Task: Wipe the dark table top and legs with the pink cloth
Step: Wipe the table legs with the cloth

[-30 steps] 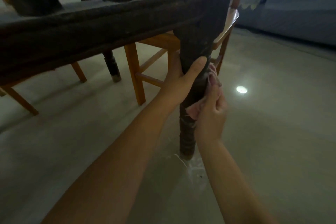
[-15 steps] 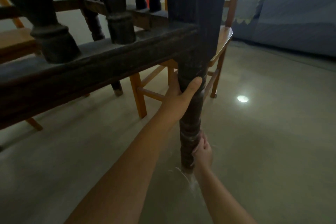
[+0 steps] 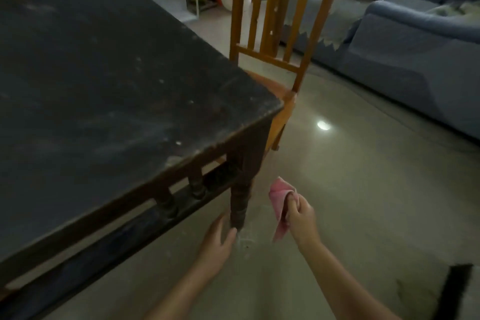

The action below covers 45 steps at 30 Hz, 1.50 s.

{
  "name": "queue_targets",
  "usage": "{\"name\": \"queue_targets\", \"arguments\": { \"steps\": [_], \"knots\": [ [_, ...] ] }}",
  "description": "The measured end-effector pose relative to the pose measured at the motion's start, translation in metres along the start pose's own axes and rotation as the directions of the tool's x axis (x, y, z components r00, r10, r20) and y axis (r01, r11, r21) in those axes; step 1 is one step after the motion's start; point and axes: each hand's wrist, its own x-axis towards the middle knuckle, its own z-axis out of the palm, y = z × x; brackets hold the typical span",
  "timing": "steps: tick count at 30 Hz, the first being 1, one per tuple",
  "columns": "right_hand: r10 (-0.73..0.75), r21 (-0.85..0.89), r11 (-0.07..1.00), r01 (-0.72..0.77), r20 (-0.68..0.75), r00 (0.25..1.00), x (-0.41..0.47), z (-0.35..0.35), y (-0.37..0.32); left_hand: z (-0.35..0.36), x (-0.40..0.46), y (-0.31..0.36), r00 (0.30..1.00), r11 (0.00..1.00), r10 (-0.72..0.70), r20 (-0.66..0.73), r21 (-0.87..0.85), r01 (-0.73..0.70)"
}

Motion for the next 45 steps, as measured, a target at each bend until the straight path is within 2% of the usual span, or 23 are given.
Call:
{"name": "queue_targets", "arguments": {
  "steps": [5, 9, 11, 16, 23, 26, 30, 33, 39, 42, 45],
  "knots": [
    [-0.128, -0.24, 0.959, 0.149, 0.101, 0.987, -0.09, -0.02, -0.091, -0.069, -0.105, 0.045, 0.989, 1.0, -0.03, 0.146, 0.013, 0.028],
    [-0.227, -0.321, 0.896, 0.306, 0.261, 0.938, -0.168, -0.016, -0.142, -0.134, -0.176, 0.064, 0.992, 0.99, 0.046, 0.121, 0.125, -0.061],
    [-0.21, -0.362, 0.877, 0.317, 0.304, 0.929, -0.207, -0.007, -0.162, -0.167, -0.209, 0.062, 0.993, 0.982, 0.061, 0.1, 0.17, -0.078],
    [-0.257, -0.423, 0.811, 0.404, 0.363, 0.896, -0.288, 0.024, -0.187, -0.231, -0.275, 0.034, 0.986, 0.943, 0.111, 0.125, 0.301, -0.144],
    [-0.276, -0.407, 0.778, 0.478, 0.462, 0.843, -0.394, 0.073, -0.183, -0.288, -0.366, -0.036, 0.996, 0.935, 0.083, 0.029, 0.345, -0.088],
    [-0.274, -0.395, 0.783, 0.481, 0.475, 0.836, -0.443, 0.089, -0.178, -0.315, -0.407, -0.063, 0.997, 0.93, 0.051, 0.05, 0.362, -0.065],
    [-0.257, -0.354, 0.851, 0.388, 0.364, 0.895, -0.507, 0.101, -0.175, -0.347, -0.449, -0.084, 0.998, 0.928, 0.016, 0.065, 0.37, -0.039],
    [-0.158, -0.366, 0.893, 0.262, 0.29, 0.944, -0.541, 0.118, -0.174, -0.371, -0.467, -0.102, 0.996, 0.909, 0.023, 0.09, 0.414, -0.058],
    [-0.063, -0.345, 0.935, 0.081, 0.063, 0.996, -0.587, 0.192, -0.156, -0.435, -0.467, -0.165, 0.977, 0.86, 0.055, 0.208, 0.488, -0.152],
    [0.034, -0.267, 0.962, -0.06, -0.102, 0.994, -0.611, 0.24, -0.139, -0.469, -0.461, -0.199, 0.943, 0.811, 0.113, 0.312, 0.52, -0.269],
    [0.193, -0.141, 0.963, -0.229, -0.232, 0.953, -0.62, 0.282, -0.117, -0.495, -0.442, -0.225, 0.922, 0.792, 0.155, 0.354, 0.514, -0.33]
  ]
}}
